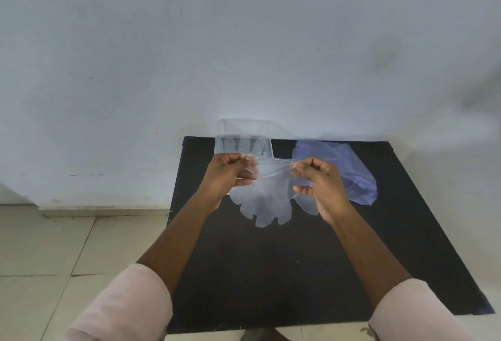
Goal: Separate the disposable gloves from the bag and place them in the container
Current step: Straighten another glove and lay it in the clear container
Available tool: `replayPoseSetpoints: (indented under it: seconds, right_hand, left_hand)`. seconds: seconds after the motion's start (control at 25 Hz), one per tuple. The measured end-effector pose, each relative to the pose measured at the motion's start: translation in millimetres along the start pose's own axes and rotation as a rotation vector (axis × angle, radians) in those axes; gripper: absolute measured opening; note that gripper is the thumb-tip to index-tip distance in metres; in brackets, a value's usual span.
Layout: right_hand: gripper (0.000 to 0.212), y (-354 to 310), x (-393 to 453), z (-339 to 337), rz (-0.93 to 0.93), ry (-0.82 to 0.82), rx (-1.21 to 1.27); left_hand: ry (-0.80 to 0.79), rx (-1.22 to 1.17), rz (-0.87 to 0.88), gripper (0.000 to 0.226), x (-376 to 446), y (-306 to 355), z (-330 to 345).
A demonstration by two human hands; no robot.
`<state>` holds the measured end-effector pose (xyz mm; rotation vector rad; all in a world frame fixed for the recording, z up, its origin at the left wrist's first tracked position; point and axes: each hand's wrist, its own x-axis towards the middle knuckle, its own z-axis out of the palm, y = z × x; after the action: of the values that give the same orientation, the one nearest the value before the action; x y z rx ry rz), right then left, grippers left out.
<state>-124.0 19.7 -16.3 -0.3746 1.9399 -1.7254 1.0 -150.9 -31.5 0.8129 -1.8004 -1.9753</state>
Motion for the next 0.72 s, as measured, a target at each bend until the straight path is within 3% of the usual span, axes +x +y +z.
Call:
replayPoseSetpoints:
  seconds: [0.32,0.56,0.72]
  right_hand:
    - [0.012,-27.5,132.0,34.2,0.262,-0.18,0.165]
    - [0.011,-59.5,213.9,70.9,0.164,-0.237,0.054]
    - [0.012,-89.3,242.2,90.9,-0.031,-0.19,0.035]
  left_hand:
    - [0.135,-0.094,-0.19,0.022,97.9,23.7,-14.8]
    - [0.234,-0.122,-0.175,0.015,172.5,52.6,-33.3]
    - [0.315,-0.08,-0.021,0.01,205.9,91.7,-39.9]
